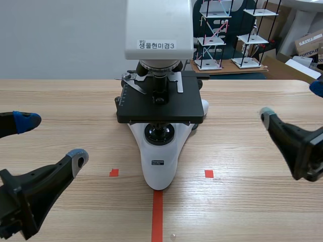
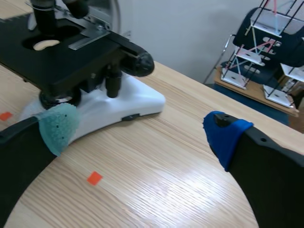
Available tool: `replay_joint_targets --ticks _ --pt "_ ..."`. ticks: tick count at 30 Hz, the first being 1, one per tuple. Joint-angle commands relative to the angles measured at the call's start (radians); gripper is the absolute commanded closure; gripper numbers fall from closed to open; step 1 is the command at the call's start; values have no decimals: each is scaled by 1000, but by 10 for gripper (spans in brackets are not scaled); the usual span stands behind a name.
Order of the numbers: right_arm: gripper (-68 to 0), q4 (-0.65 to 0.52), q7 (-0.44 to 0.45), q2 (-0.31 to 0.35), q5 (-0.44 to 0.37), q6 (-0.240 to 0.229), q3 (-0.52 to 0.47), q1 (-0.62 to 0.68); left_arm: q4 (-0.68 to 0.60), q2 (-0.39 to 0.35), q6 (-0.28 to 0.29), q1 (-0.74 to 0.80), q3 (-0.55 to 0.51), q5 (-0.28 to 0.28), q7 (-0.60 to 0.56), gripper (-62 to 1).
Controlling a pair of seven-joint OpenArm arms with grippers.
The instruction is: Point at the coarse focus knob
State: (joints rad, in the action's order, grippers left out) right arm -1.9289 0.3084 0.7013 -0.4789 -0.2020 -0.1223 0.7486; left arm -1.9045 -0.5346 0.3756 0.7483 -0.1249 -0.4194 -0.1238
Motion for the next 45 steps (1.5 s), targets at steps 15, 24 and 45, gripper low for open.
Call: replay_joint_targets --ticks 15,24,45 --pt "-127 -3 -231 66 -233 -14 -50 -342 -23 2 5 -1 1 -5 -17 -623" --pt "-33 2 -384 91 -327 -15 -28 -558 -23 2 5 -1 1 -3 -17 -623" --pt "-21 398 -593 -47 -427 -53 278 -1160 -23 2 5 -1 1 -3 -16 -623"
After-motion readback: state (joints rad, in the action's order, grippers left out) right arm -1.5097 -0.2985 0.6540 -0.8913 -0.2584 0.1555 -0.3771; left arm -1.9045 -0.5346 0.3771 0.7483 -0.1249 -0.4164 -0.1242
